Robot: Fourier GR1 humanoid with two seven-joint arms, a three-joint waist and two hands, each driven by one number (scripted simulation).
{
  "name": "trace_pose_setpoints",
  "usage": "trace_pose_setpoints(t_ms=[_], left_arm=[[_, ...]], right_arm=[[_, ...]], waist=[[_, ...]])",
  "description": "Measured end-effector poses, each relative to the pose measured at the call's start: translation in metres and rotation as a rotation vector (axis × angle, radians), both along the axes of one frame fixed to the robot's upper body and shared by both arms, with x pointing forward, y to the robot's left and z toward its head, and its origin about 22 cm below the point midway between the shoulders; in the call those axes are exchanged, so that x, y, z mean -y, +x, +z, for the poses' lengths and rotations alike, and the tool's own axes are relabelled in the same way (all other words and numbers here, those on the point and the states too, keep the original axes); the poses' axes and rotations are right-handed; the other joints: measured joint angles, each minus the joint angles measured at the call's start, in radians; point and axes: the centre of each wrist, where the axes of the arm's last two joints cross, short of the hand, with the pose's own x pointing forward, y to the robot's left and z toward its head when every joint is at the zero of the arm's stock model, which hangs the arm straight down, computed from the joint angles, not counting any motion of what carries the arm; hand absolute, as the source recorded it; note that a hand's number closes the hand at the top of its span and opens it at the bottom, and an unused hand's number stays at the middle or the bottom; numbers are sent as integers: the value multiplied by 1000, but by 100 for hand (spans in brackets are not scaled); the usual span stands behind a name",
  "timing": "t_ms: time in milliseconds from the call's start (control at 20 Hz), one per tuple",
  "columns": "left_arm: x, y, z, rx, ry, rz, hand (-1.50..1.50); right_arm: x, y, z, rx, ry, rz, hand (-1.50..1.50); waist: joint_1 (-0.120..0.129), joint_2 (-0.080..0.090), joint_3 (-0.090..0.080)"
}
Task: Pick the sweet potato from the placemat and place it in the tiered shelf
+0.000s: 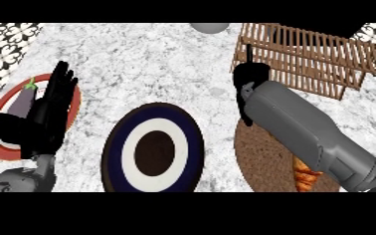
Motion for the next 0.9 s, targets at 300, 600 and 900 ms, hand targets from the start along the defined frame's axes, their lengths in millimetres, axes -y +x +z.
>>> trace_pose_setpoints(t_ms=[300,600,900], left_arm=[[-3,-5,-7,-1,-1,12,0],[-2,-5,-6,2,-5,10,0],[-4,-10,-6,6,4,10,0]], right_arm=[[25,-2,-14,-25,-23,-46,-150],[39,-6,-24,-36,-32,-77,-150],[61,-16,-38,-46,-47,-94,-150]], waist=[[-16,2,3],[-19,1,3],[-18,0,3]])
